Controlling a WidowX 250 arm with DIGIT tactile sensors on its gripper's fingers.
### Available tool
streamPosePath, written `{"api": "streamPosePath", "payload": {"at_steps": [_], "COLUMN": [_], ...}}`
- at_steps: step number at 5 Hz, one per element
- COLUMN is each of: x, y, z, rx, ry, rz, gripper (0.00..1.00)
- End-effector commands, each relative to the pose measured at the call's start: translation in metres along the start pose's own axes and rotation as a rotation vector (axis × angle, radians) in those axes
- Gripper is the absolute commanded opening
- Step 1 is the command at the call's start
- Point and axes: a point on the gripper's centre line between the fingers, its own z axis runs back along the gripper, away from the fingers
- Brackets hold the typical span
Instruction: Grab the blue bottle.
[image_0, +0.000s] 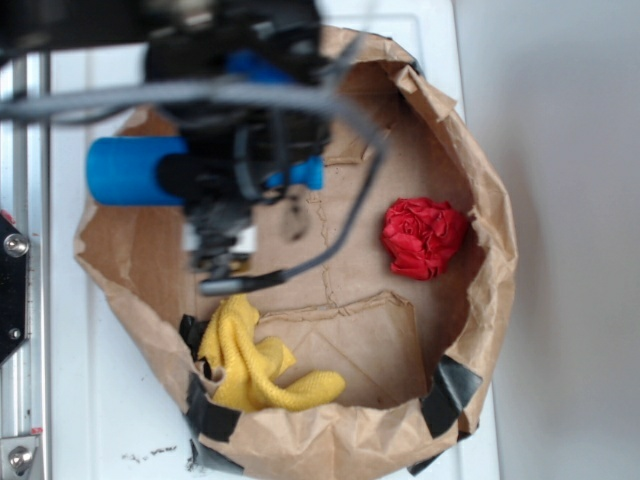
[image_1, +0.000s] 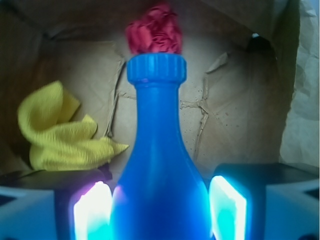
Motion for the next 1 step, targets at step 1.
{"api": "streamPosePath", "payload": {"at_steps": [1], "x": [0.0111], "y": [0.0095], "z": [0.0081], "rx": [-0.008], "ry": [-0.035], "rz": [0.103], "gripper": [0.00]}}
